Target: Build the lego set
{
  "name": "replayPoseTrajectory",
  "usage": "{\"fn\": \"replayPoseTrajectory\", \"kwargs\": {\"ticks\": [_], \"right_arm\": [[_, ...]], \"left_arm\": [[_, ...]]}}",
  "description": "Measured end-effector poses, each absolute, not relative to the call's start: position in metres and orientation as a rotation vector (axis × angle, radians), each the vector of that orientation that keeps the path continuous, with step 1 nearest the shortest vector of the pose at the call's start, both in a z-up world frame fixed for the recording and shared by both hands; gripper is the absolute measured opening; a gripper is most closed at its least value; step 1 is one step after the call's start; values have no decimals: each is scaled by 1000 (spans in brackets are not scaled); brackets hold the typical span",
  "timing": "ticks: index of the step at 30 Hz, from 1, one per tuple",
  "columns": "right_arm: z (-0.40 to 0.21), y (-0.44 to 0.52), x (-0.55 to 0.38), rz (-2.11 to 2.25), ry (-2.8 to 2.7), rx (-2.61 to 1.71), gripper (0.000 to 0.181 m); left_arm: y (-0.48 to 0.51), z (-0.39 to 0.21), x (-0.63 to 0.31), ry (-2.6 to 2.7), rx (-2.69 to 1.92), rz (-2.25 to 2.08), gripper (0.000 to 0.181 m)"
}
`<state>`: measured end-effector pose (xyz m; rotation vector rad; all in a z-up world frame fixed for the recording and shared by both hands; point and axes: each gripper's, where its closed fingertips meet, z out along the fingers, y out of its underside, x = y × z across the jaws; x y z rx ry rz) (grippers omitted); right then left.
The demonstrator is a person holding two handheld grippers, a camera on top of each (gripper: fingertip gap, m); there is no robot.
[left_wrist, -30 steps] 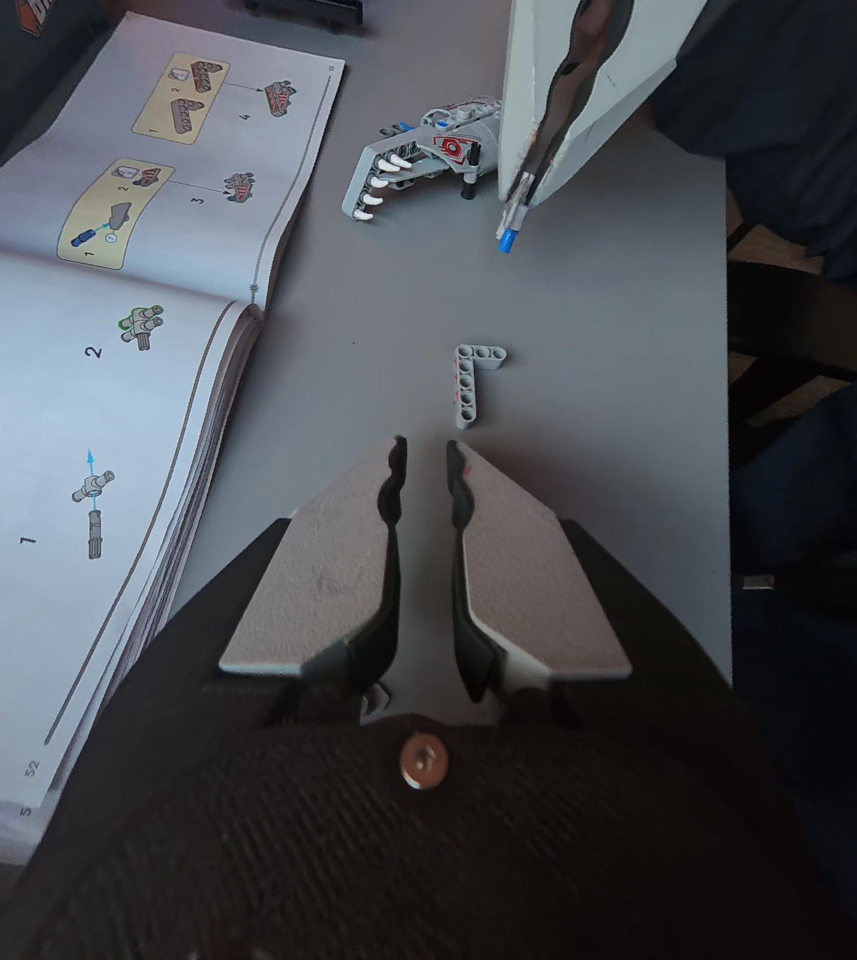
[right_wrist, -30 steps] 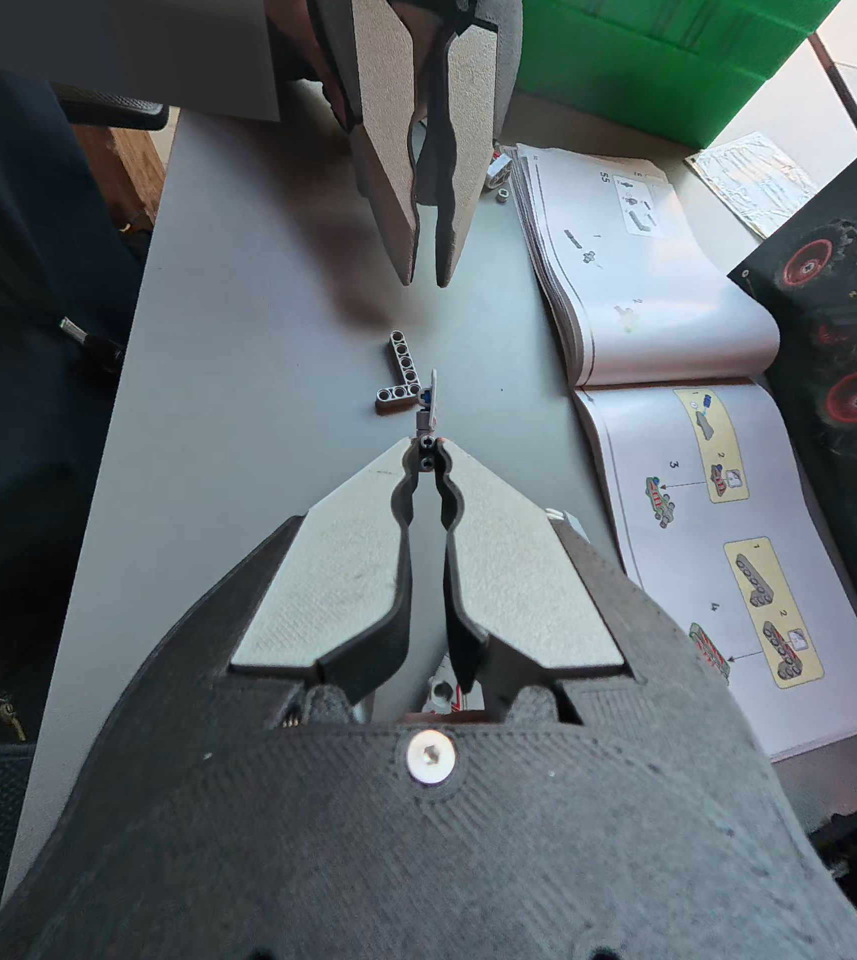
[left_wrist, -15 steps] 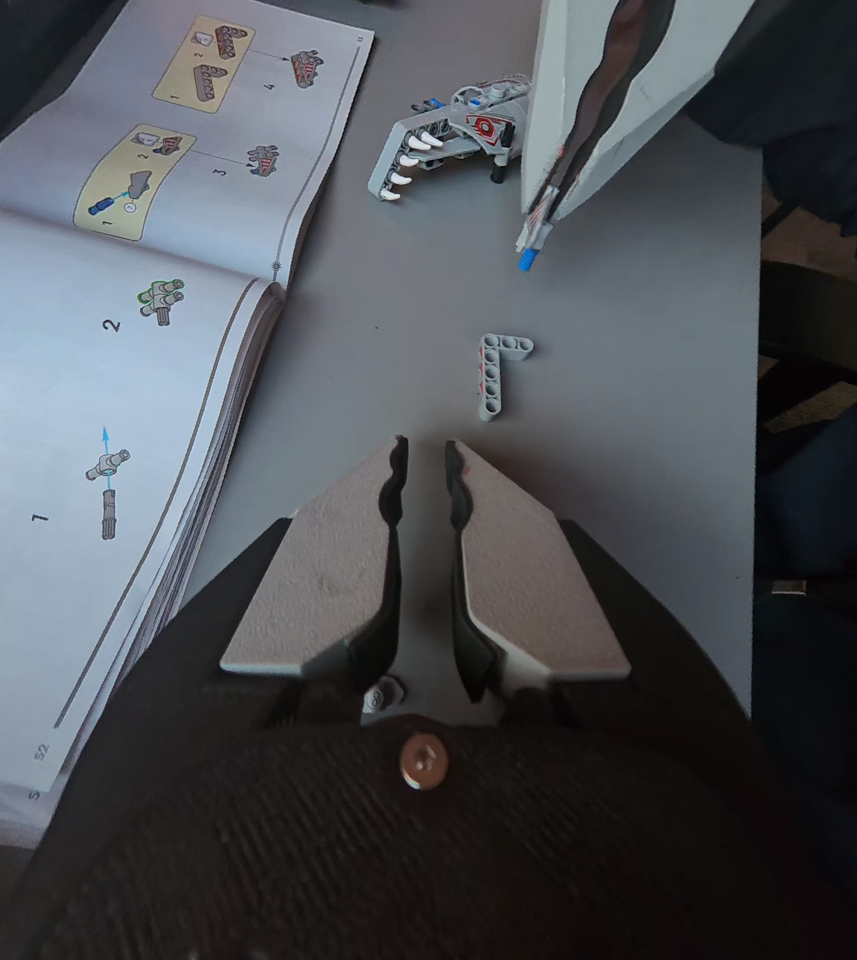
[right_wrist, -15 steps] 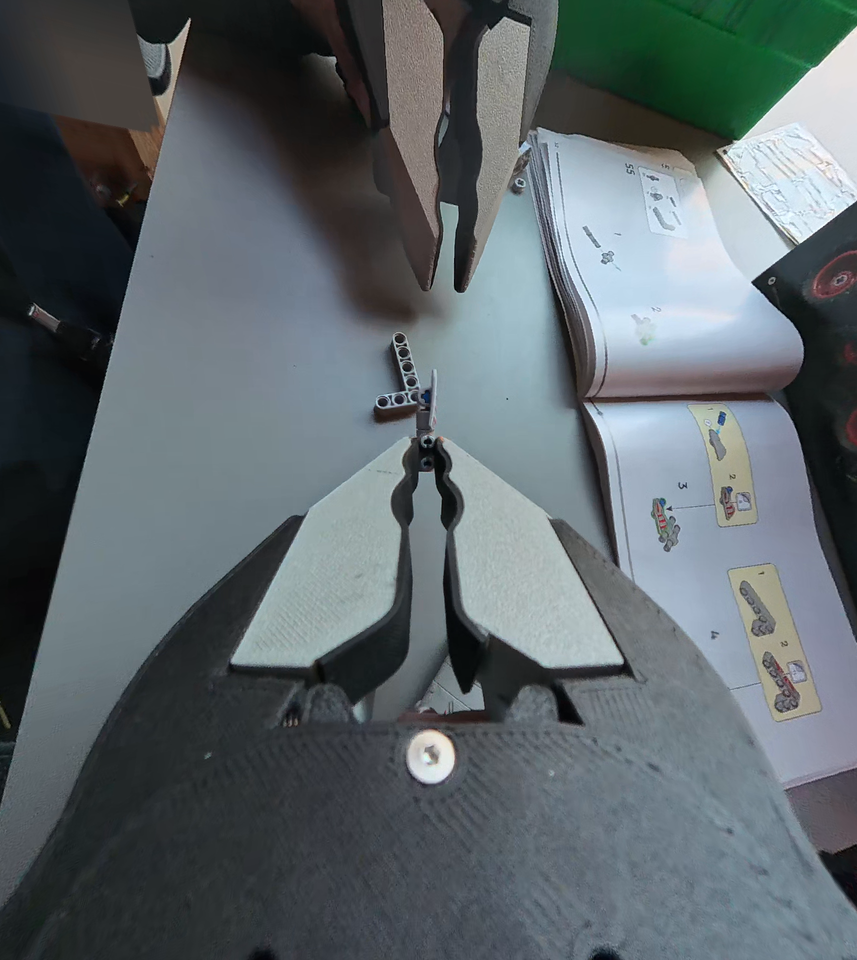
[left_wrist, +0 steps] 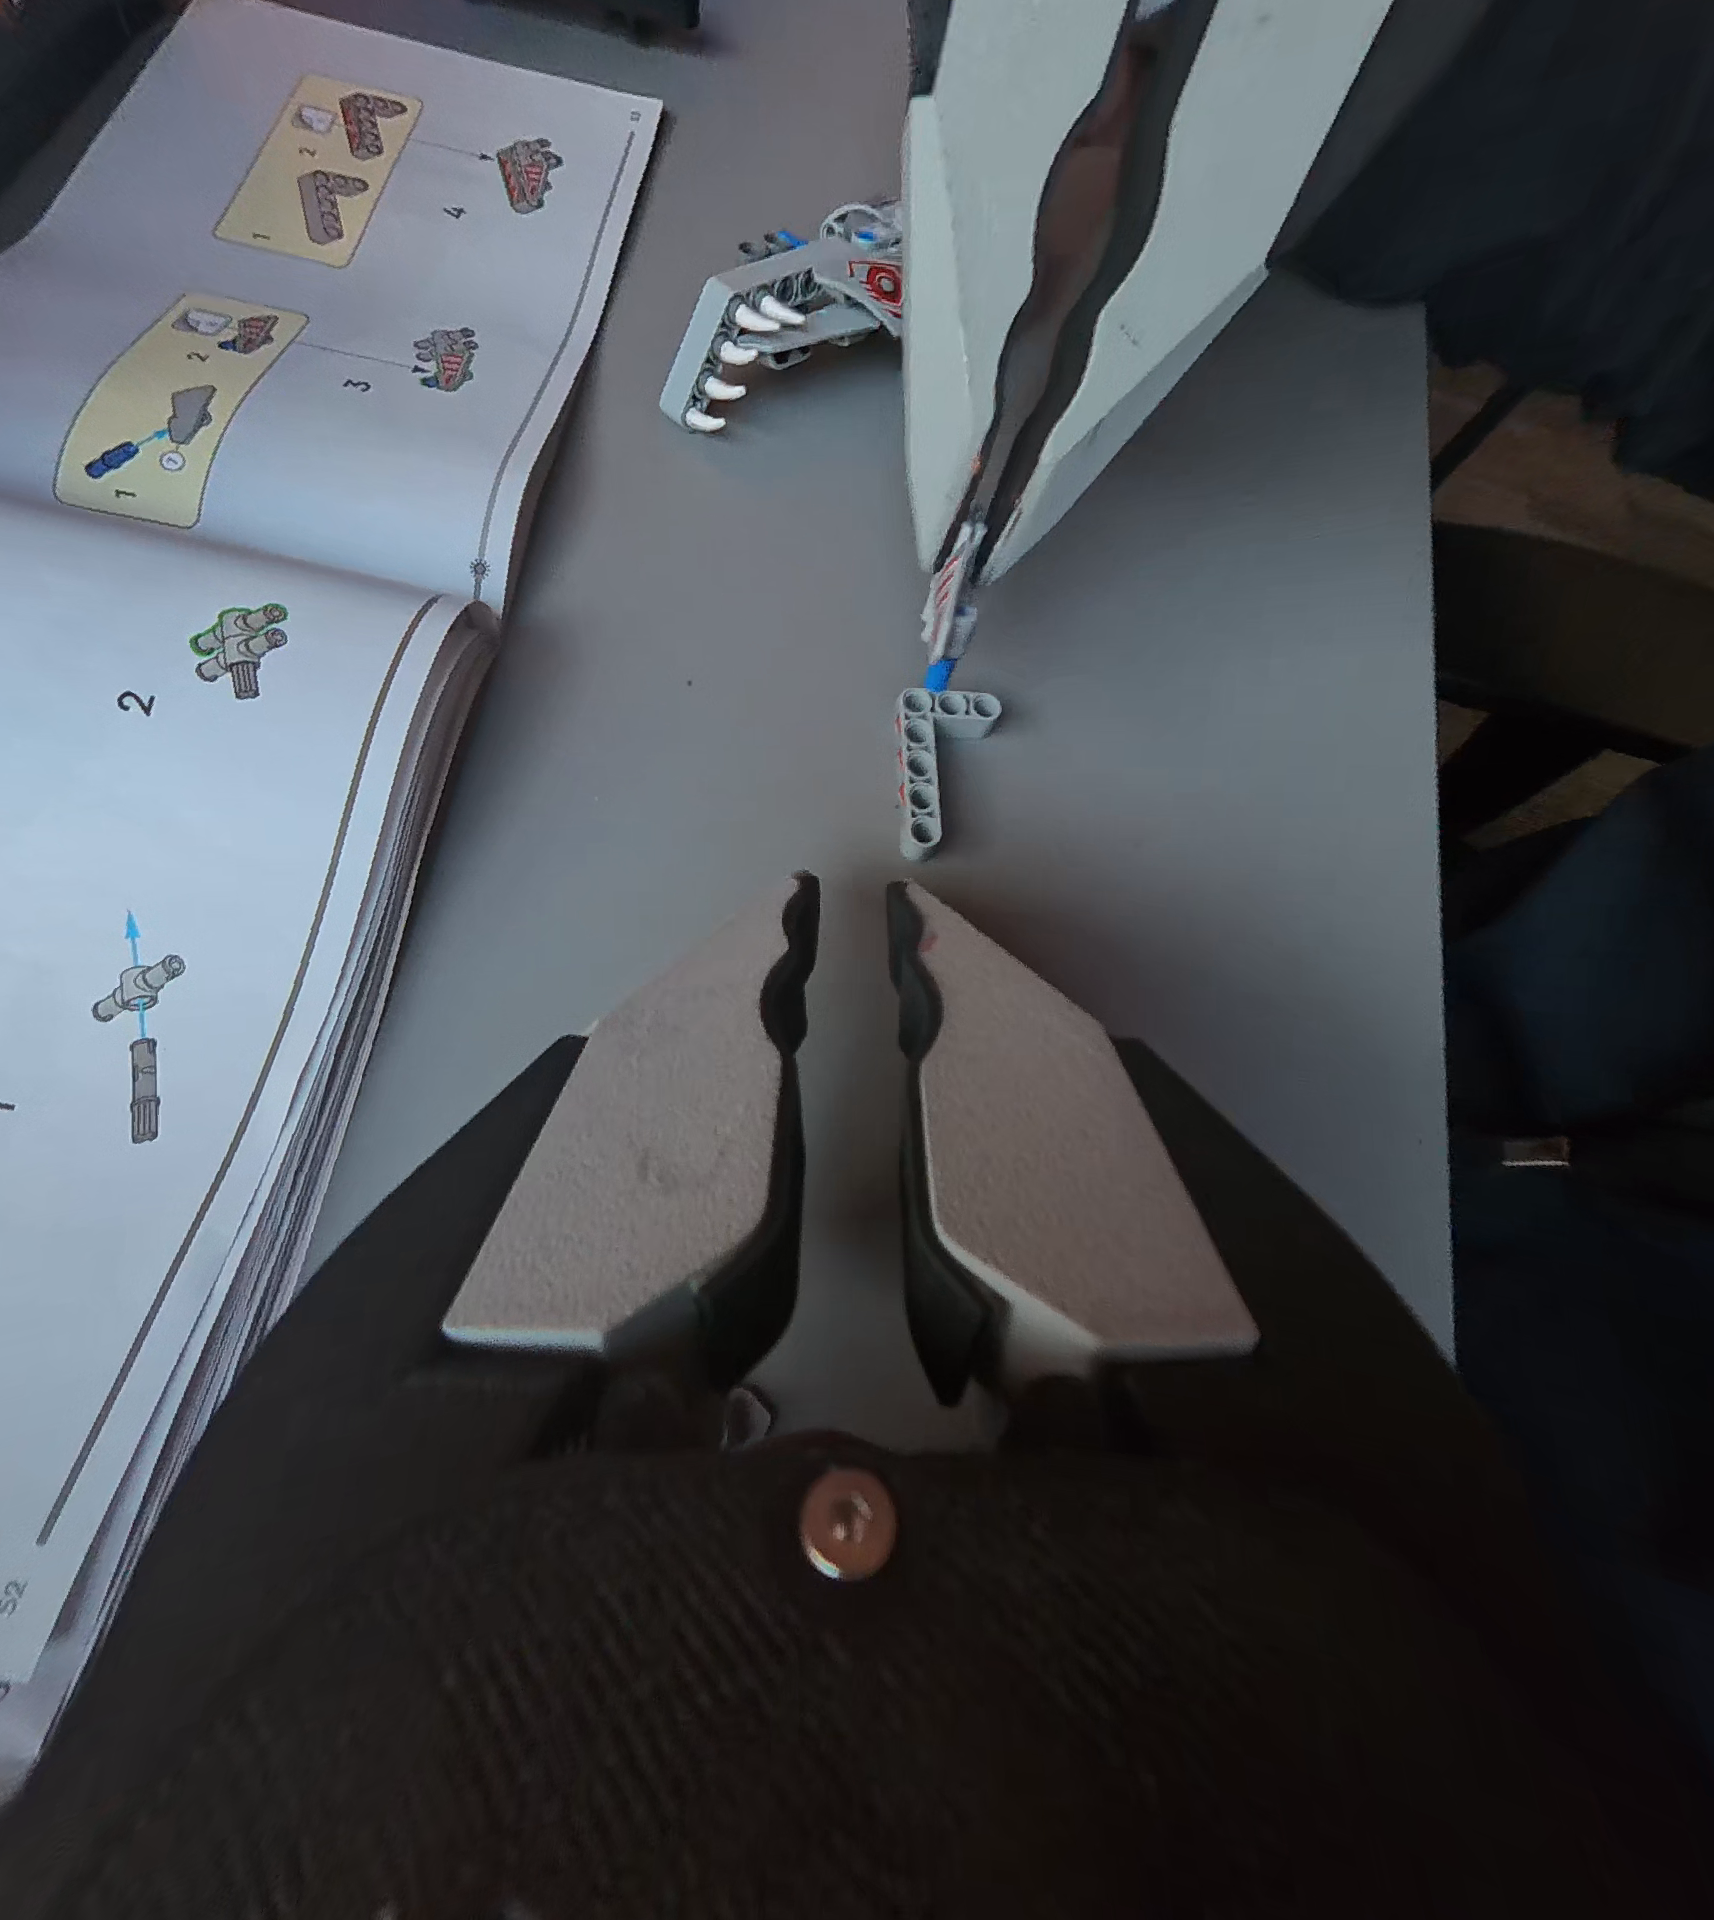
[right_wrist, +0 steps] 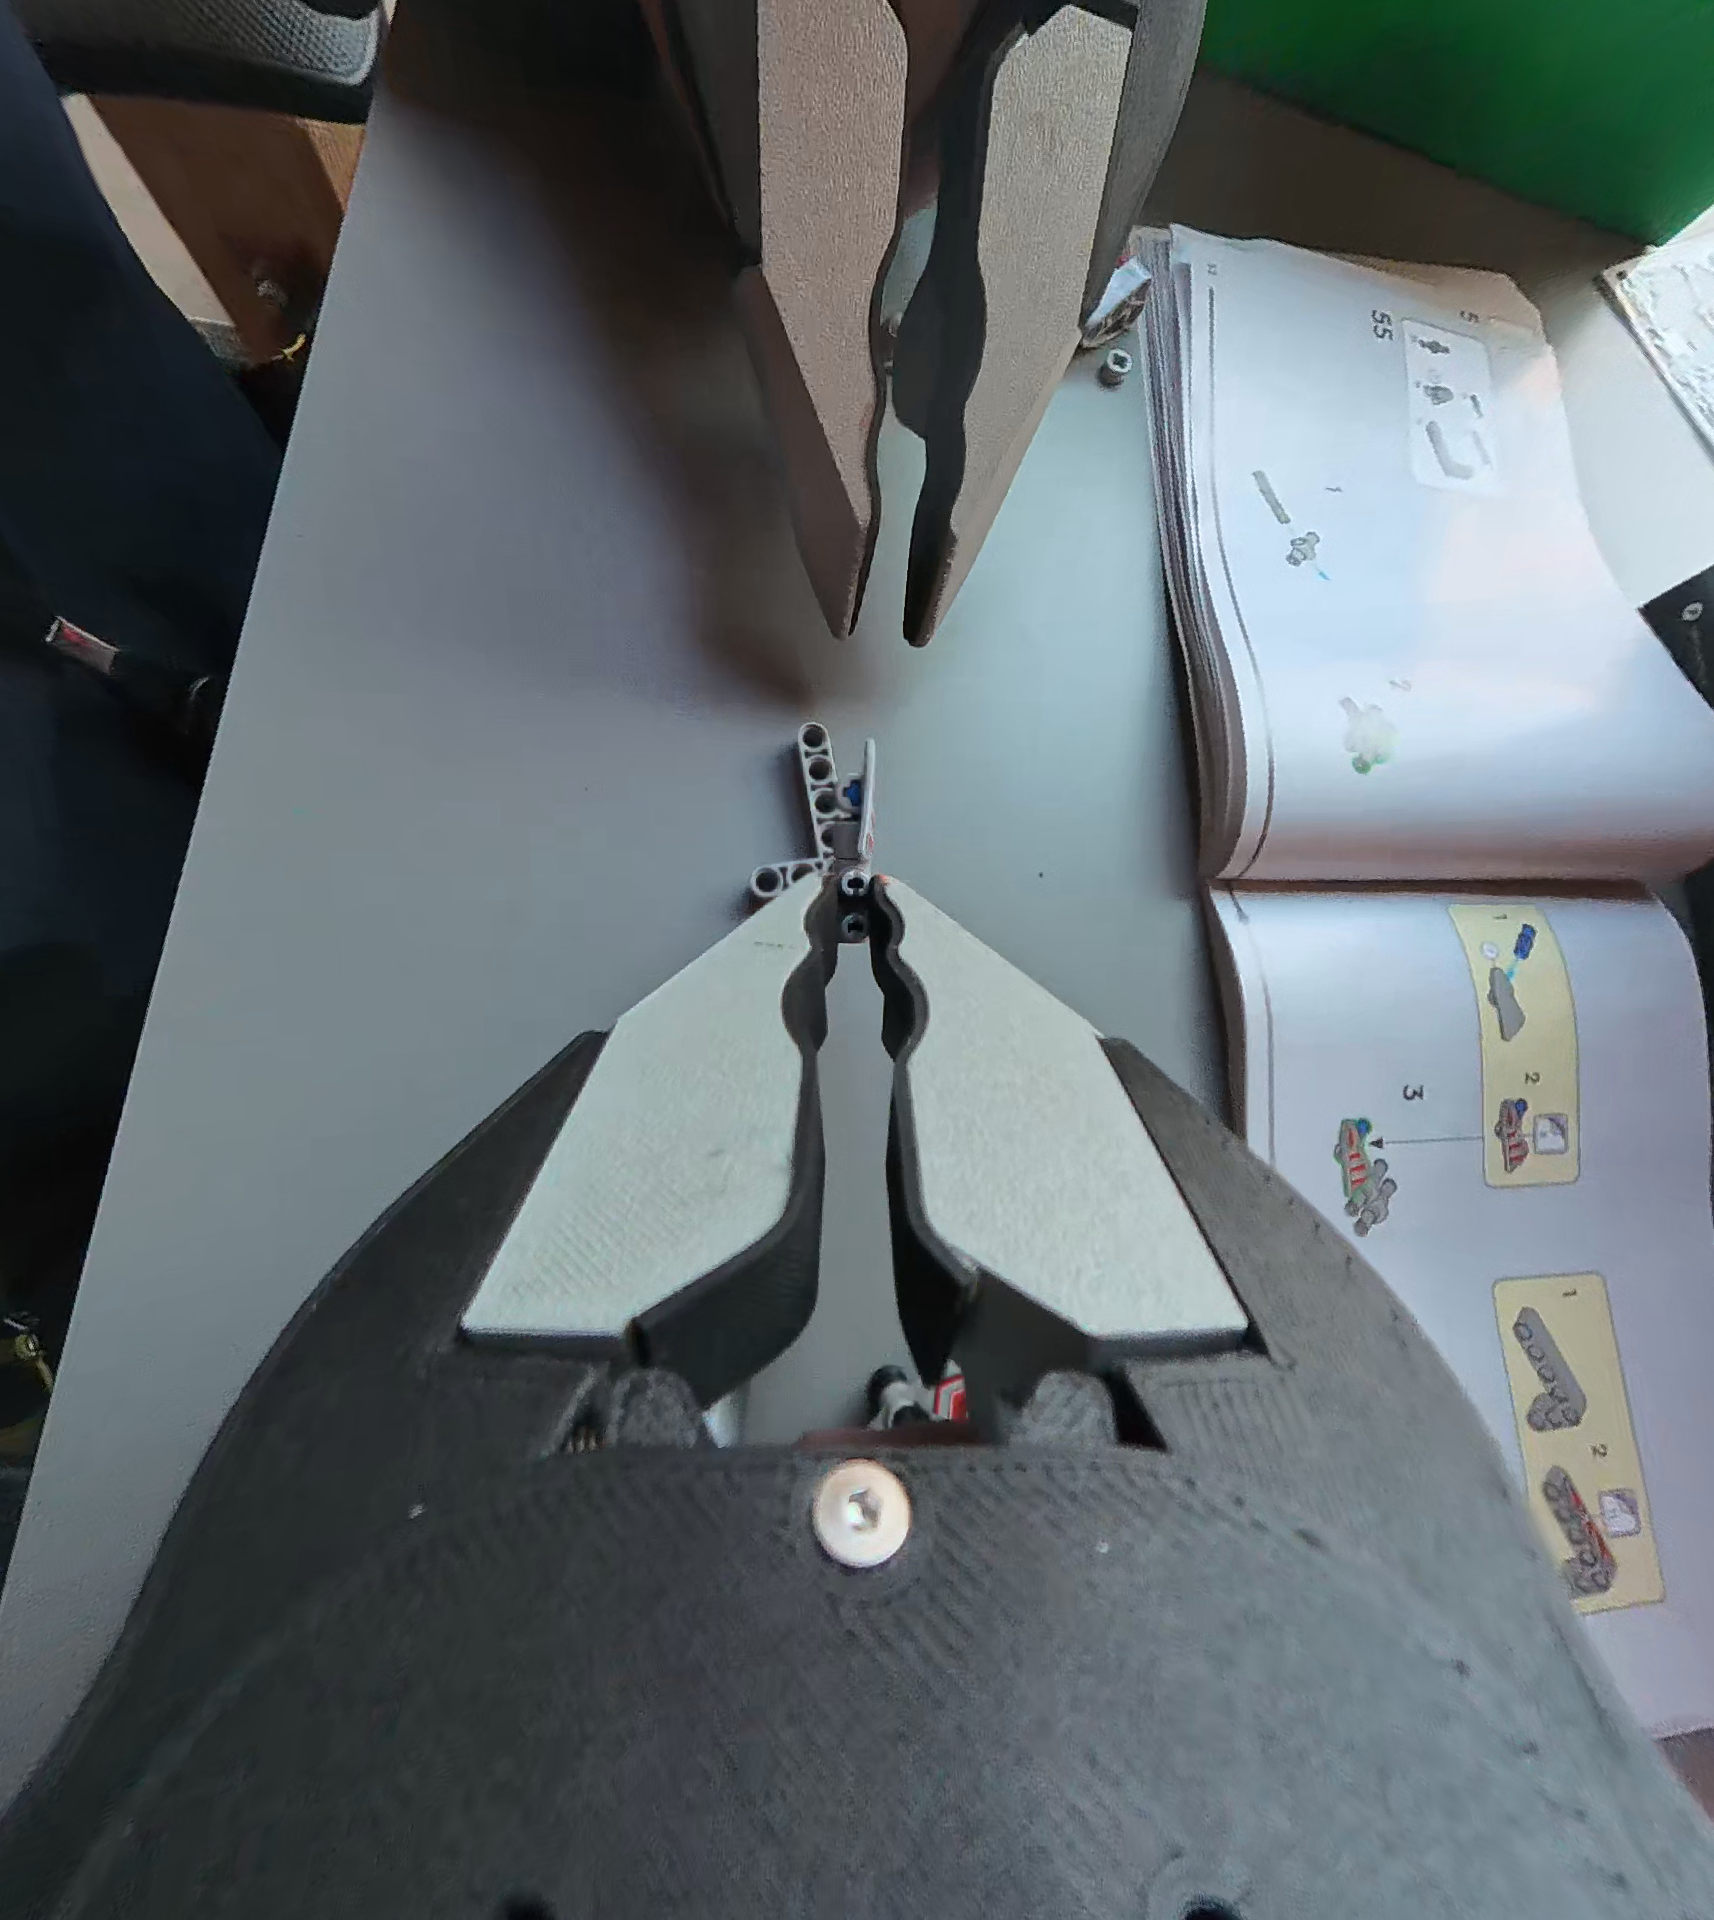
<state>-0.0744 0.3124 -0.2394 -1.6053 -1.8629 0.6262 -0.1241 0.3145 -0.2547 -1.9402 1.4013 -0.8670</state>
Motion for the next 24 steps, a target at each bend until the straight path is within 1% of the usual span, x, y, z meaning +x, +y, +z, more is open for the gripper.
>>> {"fn": "replayPoseTrajectory", "kwargs": {"ticks": [11,24], "right_arm": [[-247,307,-87,541,-2065,-1616,3],[-250,309,-88,496,-2127,-1631,2]], "left_arm": [[303,-251,-117,1459,-1877,-912,11],[302,-249,-104,1460,-1857,-923,9]]}}
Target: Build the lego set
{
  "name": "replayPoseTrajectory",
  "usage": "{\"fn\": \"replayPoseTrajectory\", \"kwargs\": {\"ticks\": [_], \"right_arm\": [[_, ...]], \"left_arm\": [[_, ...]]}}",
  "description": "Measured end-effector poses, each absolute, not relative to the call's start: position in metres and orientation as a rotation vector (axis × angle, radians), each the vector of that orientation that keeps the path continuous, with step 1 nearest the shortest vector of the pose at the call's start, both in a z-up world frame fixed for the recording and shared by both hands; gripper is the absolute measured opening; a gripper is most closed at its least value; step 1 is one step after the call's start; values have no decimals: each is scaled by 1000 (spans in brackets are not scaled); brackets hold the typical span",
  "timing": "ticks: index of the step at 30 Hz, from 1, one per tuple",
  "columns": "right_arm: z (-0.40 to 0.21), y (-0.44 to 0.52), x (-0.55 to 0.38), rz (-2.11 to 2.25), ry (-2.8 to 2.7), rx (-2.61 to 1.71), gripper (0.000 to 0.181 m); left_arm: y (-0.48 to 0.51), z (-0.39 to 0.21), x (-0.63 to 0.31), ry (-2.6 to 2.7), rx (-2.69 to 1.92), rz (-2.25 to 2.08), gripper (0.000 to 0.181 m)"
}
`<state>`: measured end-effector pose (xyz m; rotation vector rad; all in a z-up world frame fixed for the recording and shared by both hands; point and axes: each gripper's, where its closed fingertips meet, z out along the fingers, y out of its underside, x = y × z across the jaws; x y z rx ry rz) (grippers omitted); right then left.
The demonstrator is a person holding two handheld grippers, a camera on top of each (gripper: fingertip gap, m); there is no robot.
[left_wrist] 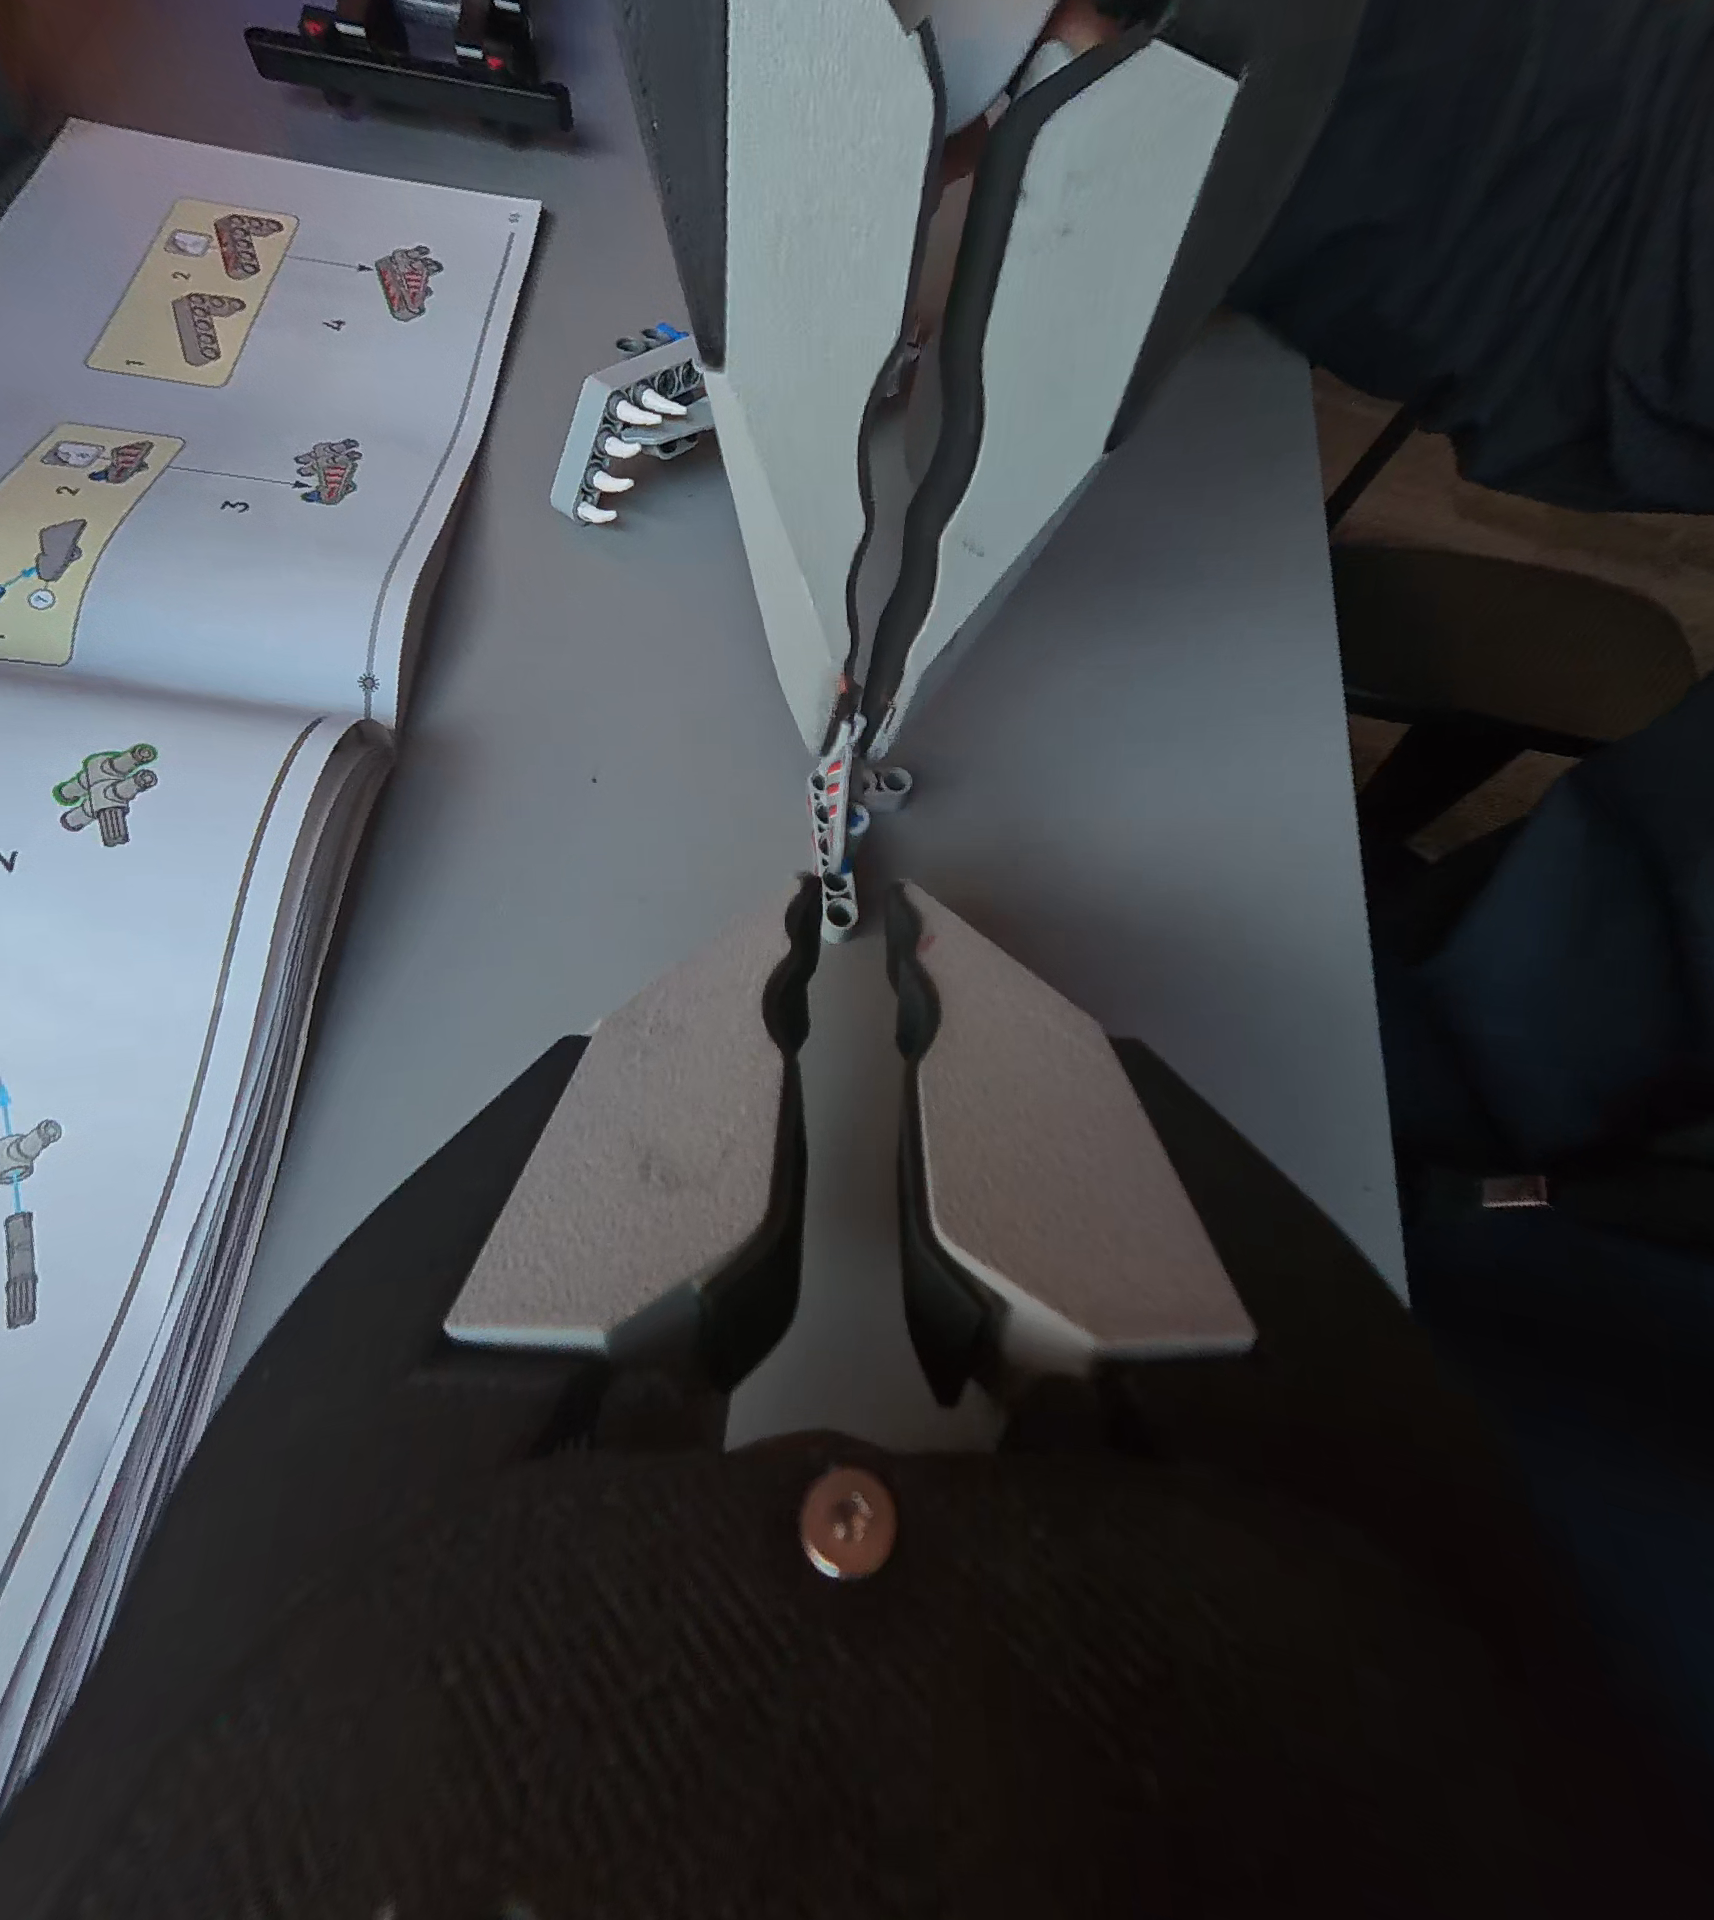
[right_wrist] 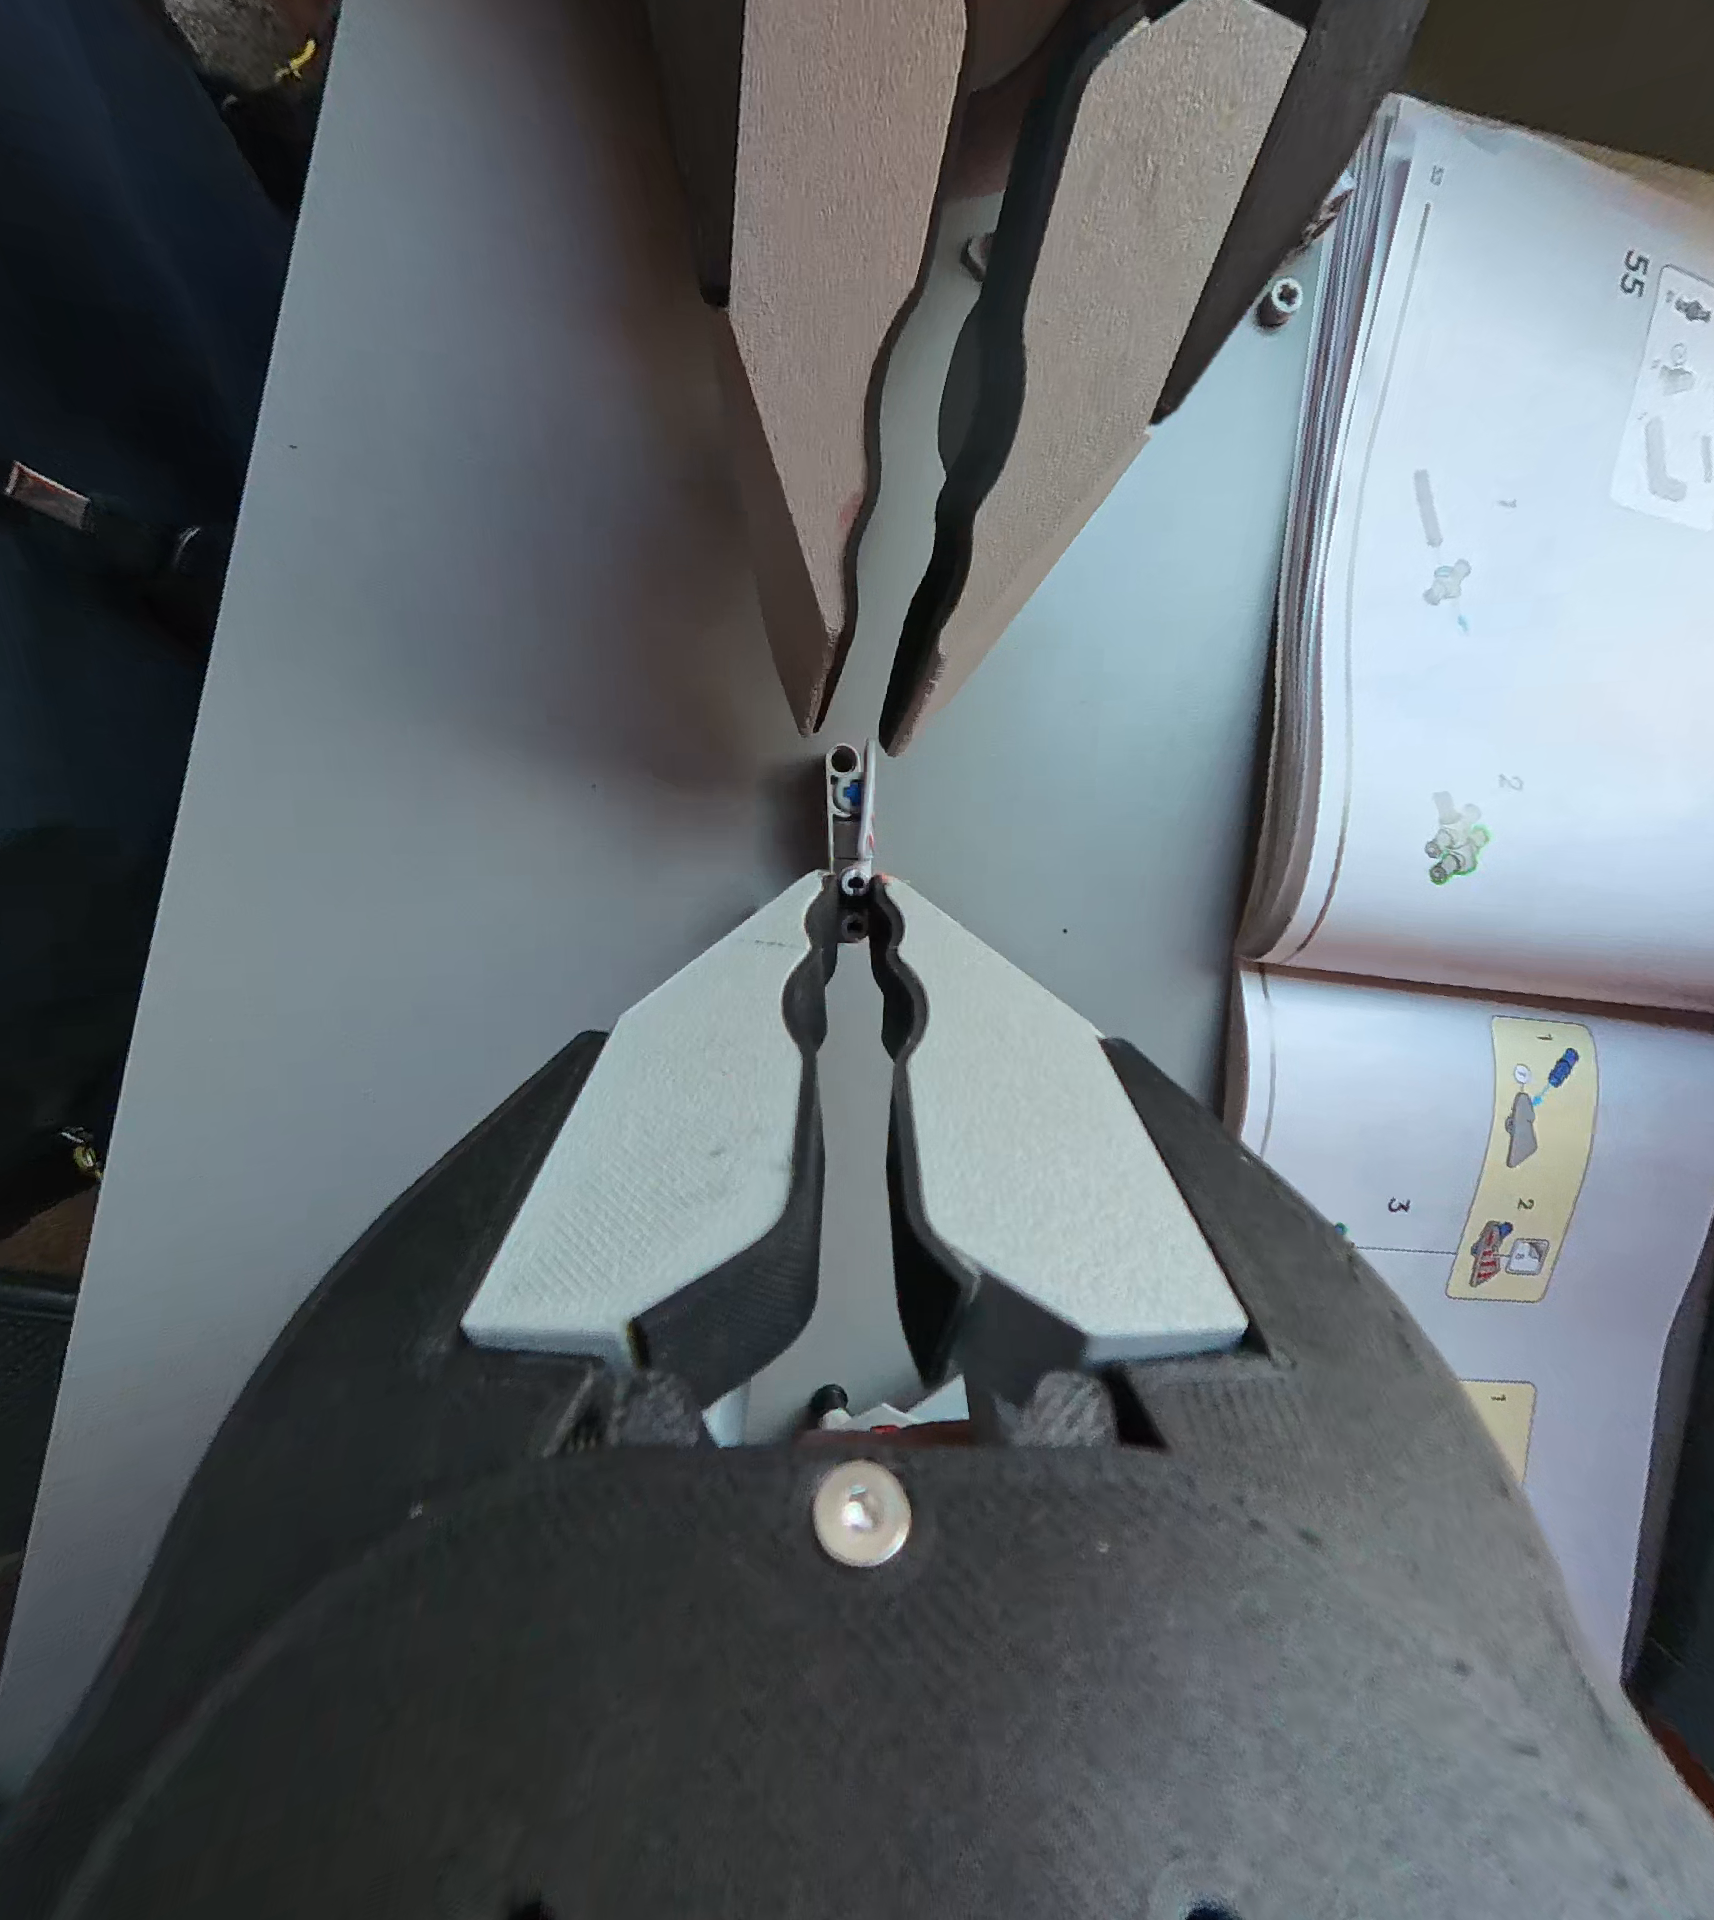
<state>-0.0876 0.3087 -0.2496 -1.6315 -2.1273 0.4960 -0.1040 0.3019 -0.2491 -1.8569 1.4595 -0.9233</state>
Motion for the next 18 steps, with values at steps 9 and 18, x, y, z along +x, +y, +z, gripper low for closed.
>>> {"fn": "replayPoseTrajectory", "kwargs": {"ticks": [9,18], "right_arm": [[-252,308,-87,474,-2153,-1649,2],[-253,309,-88,457,-2155,-1657,2]], "left_arm": [[304,-251,-102,1462,-1866,-921,2],[306,-252,-101,1456,-1878,-906,0]]}}
